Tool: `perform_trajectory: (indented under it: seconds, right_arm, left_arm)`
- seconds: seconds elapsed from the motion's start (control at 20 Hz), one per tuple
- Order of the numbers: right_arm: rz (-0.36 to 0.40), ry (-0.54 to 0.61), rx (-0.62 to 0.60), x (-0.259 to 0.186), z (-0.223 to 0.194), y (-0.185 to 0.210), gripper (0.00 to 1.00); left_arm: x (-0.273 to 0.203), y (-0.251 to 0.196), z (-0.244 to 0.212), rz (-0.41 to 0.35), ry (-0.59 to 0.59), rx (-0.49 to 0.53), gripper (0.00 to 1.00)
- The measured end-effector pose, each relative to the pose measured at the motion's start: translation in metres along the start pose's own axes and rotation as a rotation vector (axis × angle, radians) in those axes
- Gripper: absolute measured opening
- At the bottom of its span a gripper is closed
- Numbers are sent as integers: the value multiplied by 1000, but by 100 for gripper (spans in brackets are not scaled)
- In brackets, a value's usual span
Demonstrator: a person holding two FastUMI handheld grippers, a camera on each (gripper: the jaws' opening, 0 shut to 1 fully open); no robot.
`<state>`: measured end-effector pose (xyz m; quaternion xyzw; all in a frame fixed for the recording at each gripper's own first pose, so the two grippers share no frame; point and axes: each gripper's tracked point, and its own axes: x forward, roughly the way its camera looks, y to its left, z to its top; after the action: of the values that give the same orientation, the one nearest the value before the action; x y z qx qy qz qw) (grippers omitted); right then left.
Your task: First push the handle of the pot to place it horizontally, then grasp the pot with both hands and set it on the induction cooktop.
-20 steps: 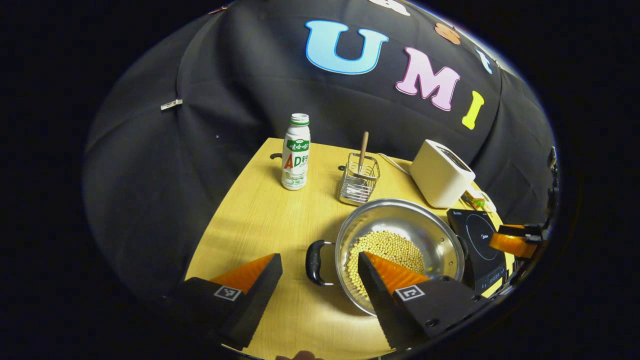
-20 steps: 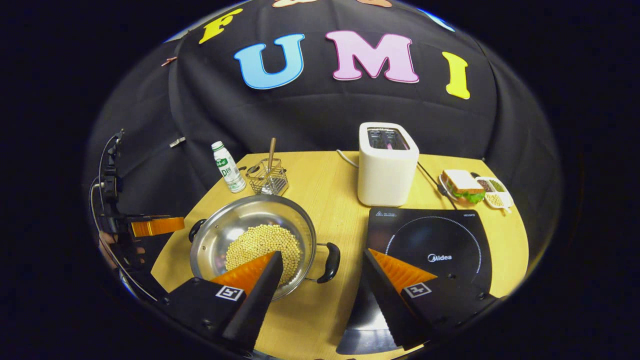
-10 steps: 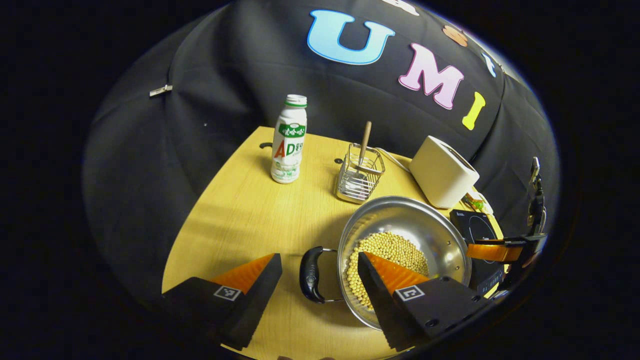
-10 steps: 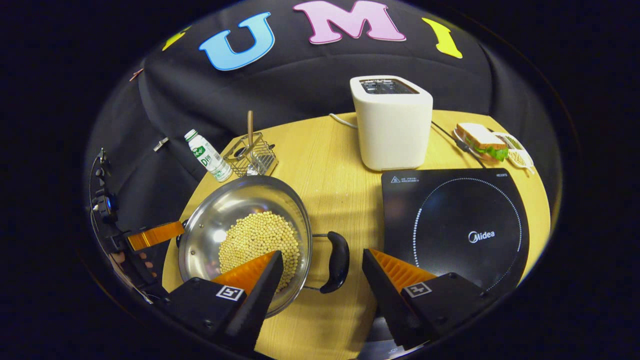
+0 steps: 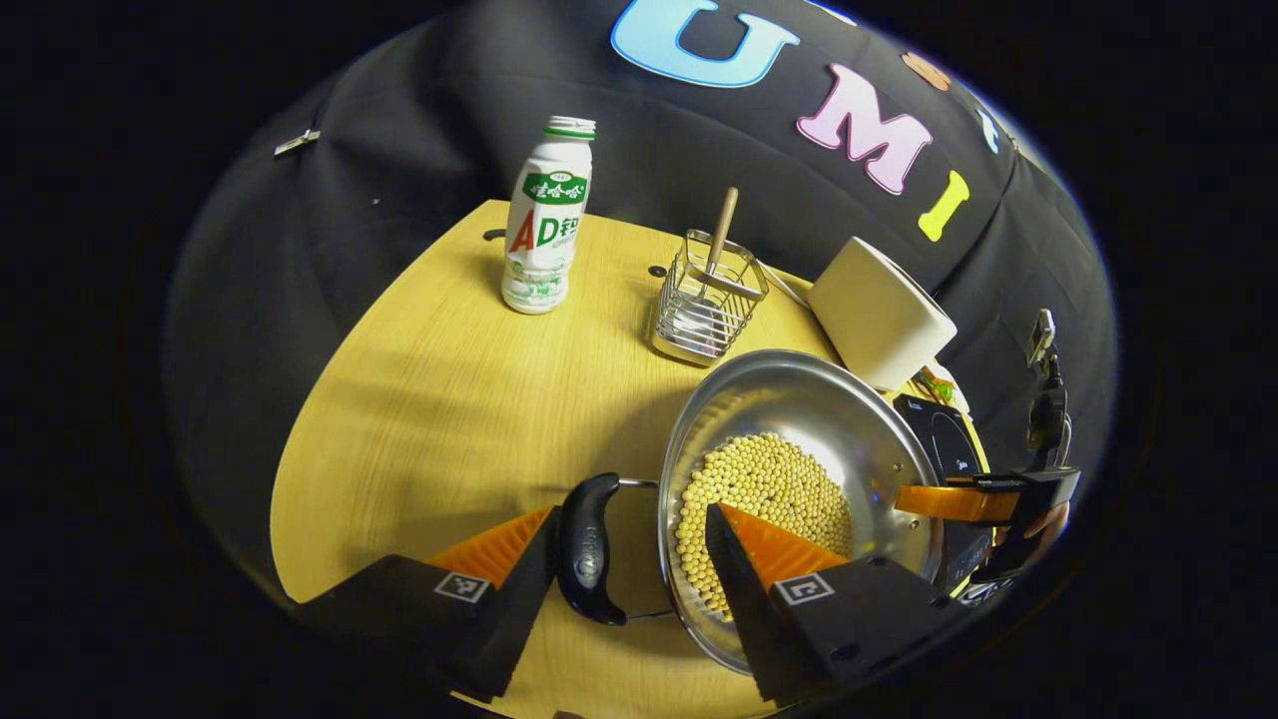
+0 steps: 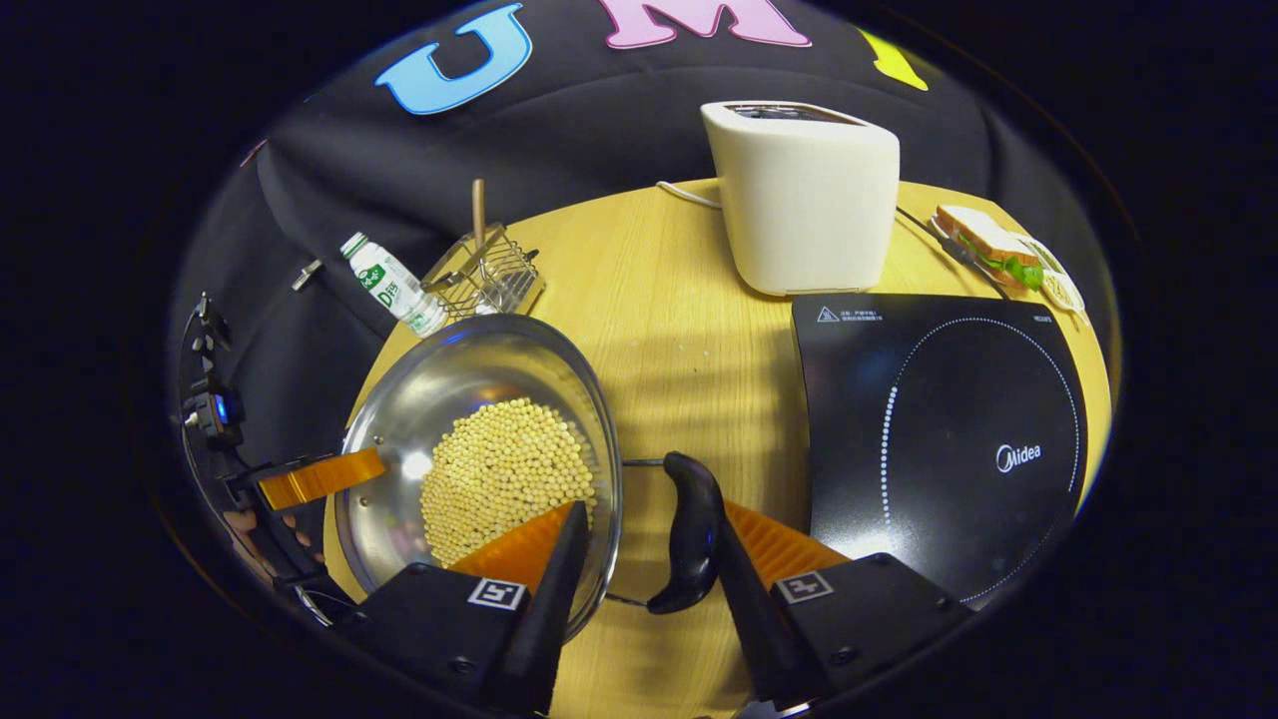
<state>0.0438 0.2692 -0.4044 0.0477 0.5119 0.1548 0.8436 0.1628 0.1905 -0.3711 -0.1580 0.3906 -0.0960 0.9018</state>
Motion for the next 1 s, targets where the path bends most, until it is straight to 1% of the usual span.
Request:
perform_trajectory:
  seconds: [0.05,0.1,0.15,0.2,0.25,0.3,0.35,0.4,0.5,0.55,0.6,0.75,0.9,1.0]
  right_arm:
    - [-11,4,0,4,-2,-3,76]
    - [-16,5,3,5,-1,-4,71]
    - [-9,13,10,5,-2,-4,66]
    - [-10,21,17,8,-5,-5,66]
    - [-6,31,49,15,-4,-6,66]
    - [-3,55,75,10,-6,-7,63]
    - [-2,55,101,12,-6,-8,62]
    - [-1,54,113,10,-6,-7,59]
    - [1,52,95,9,-5,-6,56]
    - [0,53,98,9,-6,-7,56]
    - [1,58,100,12,-6,-5,52]
    - [-6,58,74,11,-6,-6,52]
    - [-5,54,52,1,-6,-6,52]
    - [4,39,37,-9,-2,-4,52]
  left_arm:
    - [2,1,0,2,7,-2,84]
    - [6,5,-2,11,14,0,82]
    - [6,8,-2,17,22,2,75]
    - [7,10,-4,11,29,-1,64]
    - [7,8,-6,4,39,-2,62]
    - [7,8,-7,0,43,-2,63]
    - [10,9,-8,-2,46,-8,62]
    - [10,10,-8,0,49,-24,62]
    - [10,9,-8,3,37,-37,62]
    - [10,9,-7,3,32,-41,59]
    - [9,8,-8,6,36,-43,59]
    - [7,8,-11,22,51,-26,56]
    - [-1,4,-19,30,65,-60,54]
    - [-12,0,-18,35,57,-58,54]
